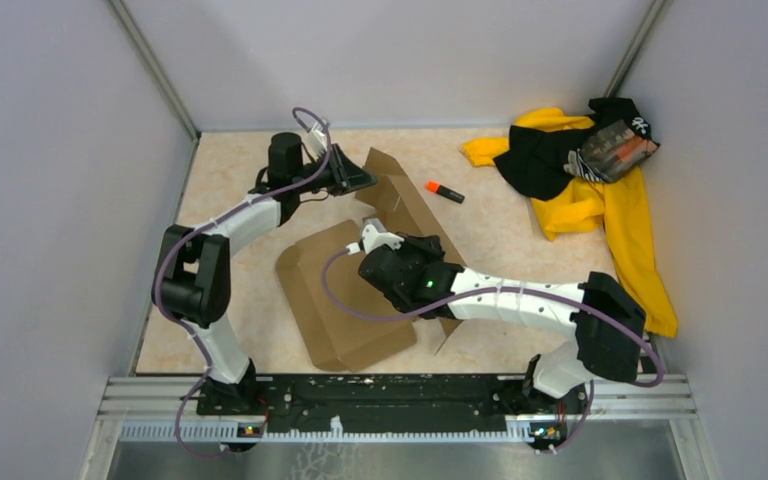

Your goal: Fold the paper box

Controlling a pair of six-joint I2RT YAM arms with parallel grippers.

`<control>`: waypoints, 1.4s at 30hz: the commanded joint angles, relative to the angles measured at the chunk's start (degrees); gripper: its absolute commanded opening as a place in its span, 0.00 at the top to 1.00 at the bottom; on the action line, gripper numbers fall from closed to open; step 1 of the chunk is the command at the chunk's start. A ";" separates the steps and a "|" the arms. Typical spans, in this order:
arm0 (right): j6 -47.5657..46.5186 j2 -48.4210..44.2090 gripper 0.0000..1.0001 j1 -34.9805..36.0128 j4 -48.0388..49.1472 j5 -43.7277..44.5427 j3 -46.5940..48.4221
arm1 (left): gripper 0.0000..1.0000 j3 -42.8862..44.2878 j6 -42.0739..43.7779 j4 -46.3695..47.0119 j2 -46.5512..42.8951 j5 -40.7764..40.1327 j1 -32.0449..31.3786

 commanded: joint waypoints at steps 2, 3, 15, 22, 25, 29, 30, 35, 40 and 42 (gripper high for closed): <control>2.78 1.78 1.00 1.02 1.11 -4.45 -1.44 | 0.75 -2.05 2.53 0.11 0.57 -0.01 -0.69; 2.57 1.97 1.00 1.02 1.37 -4.52 -1.55 | 0.75 -2.38 2.59 0.09 0.58 -0.03 -0.72; -3.23 2.30 1.00 2.15 4.05 5.28 -1.82 | 0.75 -5.88 6.54 -3.16 -5.03 -1.84 0.89; -10.06 -1.03 1.00 3.49 9.42 10.02 -4.11 | 0.72 -5.35 8.03 -5.01 -9.24 -4.09 6.22; -11.65 -1.63 1.00 4.36 11.16 11.69 -5.39 | 0.57 -5.09 7.38 -4.43 -9.04 -4.87 8.41; -12.55 -1.70 1.00 5.52 12.52 12.81 -6.82 | 0.41 -2.33 6.58 -3.87 -4.69 -4.88 10.23; -12.91 -1.63 1.00 5.85 12.94 13.15 -7.17 | 0.41 -1.20 6.23 -3.75 -2.62 -4.16 10.60; -12.88 -0.86 1.00 7.06 13.54 14.22 -8.03 | 0.43 5.84 3.57 -3.13 8.18 1.01 11.14; -12.74 -0.33 1.00 8.53 14.08 15.14 -8.50 | 0.50 11.65 1.46 -2.29 15.28 3.21 10.97; -12.95 -0.10 1.00 9.00 14.63 15.39 -8.65 | 0.53 14.67 1.22 -3.28 17.65 4.02 10.82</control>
